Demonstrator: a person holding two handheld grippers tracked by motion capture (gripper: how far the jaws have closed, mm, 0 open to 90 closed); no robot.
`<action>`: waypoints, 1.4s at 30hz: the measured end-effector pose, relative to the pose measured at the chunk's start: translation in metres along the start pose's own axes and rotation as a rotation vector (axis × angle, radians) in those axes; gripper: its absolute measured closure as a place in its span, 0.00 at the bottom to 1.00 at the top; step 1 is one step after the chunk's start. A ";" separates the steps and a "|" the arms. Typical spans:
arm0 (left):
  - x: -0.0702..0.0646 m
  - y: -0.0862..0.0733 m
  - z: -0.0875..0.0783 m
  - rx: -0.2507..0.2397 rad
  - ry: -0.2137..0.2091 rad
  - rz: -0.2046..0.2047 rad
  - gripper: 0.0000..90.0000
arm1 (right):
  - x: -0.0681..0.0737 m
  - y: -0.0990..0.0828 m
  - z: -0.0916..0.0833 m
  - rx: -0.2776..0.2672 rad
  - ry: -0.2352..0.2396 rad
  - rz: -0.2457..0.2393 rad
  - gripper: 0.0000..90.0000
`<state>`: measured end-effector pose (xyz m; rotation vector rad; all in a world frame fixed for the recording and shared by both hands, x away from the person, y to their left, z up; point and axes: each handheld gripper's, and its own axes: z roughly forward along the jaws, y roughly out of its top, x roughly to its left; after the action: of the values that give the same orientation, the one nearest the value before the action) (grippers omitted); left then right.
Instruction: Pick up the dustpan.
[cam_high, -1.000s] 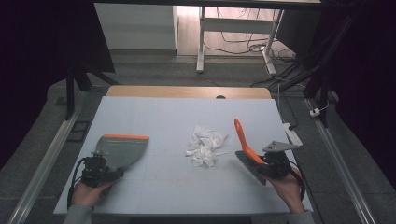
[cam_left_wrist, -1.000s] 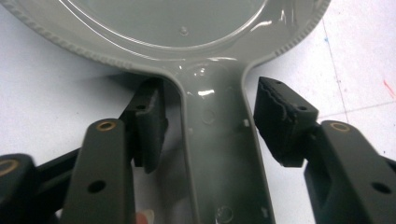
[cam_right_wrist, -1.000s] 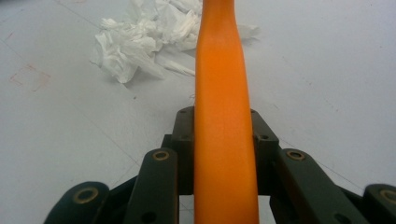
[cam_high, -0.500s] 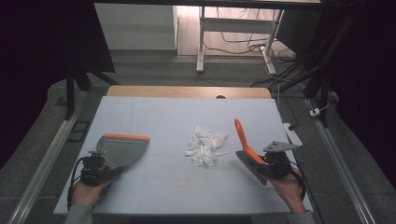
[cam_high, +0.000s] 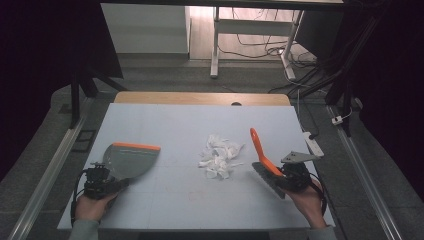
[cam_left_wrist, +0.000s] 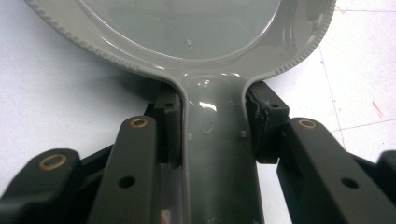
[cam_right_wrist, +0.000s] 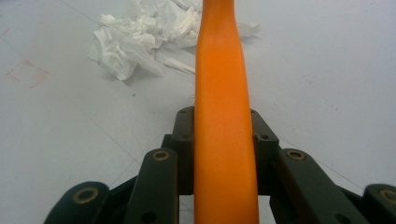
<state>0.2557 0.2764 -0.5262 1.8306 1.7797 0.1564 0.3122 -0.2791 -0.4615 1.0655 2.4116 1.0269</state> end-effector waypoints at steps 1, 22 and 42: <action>0.000 0.000 0.000 -0.004 -0.001 0.002 0.68 | 0.000 0.000 0.000 0.000 0.000 0.000 0.79; 0.009 -0.002 -0.008 -0.093 -0.017 0.063 0.69 | 0.000 0.000 -0.001 -0.008 -0.003 0.007 0.79; 0.012 -0.004 -0.018 -0.182 -0.050 0.130 0.69 | 0.000 0.001 -0.002 -0.007 -0.002 -0.001 0.79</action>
<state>0.2452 0.2934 -0.5163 1.8029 1.5589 0.3103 0.3117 -0.2797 -0.4594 1.0621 2.4052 1.0320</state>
